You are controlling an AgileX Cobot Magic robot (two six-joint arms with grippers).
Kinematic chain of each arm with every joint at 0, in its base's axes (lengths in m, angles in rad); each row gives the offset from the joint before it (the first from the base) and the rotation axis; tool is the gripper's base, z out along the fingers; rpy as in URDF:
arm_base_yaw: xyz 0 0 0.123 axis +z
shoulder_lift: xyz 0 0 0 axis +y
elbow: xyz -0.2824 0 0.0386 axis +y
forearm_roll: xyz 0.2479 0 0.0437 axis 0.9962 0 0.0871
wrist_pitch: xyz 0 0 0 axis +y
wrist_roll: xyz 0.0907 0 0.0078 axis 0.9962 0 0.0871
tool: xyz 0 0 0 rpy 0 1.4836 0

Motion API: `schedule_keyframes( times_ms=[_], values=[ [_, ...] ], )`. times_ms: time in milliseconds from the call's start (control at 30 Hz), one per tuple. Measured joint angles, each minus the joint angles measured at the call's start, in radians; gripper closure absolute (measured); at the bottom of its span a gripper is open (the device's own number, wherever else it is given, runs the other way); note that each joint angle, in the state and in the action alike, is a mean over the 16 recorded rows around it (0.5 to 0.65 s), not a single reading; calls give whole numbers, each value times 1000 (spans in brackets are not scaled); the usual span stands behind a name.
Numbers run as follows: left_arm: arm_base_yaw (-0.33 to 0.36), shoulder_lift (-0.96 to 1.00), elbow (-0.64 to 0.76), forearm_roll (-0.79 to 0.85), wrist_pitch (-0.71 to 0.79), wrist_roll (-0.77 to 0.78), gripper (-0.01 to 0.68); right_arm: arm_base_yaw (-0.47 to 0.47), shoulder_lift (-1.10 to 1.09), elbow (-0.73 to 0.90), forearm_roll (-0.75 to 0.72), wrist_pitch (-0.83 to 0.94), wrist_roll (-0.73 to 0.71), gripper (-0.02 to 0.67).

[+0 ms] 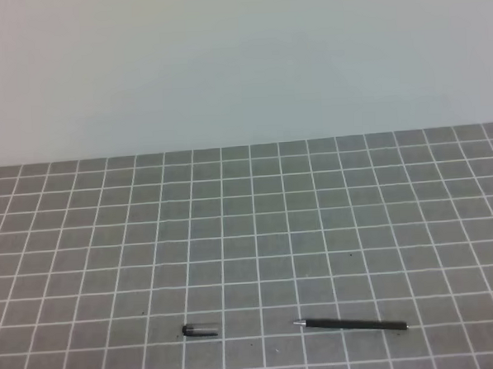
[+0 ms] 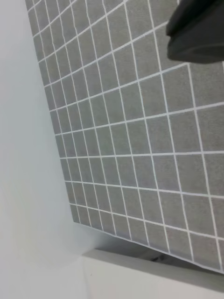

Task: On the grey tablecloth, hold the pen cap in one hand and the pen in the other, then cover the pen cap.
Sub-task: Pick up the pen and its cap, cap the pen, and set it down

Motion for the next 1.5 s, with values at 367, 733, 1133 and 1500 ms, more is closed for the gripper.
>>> schedule_keyframes(
  times_ms=[367, 733, 1133, 1500],
  values=[
    [0, 0, 0, 1, -201, 2, 676, 0, 0, 0, 0, -131, 0, 645],
    [0, 0, 0, 0, -522, -3, 676, 0, 0, 0, 5, -365, 5, 645],
    [0, 0, 0, -15, -602, -142, 676, 0, 0, -1, 10, -417, 11, 646],
    [0, 0, -19, -24, -658, -251, 676, 0, 2, -47, 10, -397, 10, 645]
  ],
)
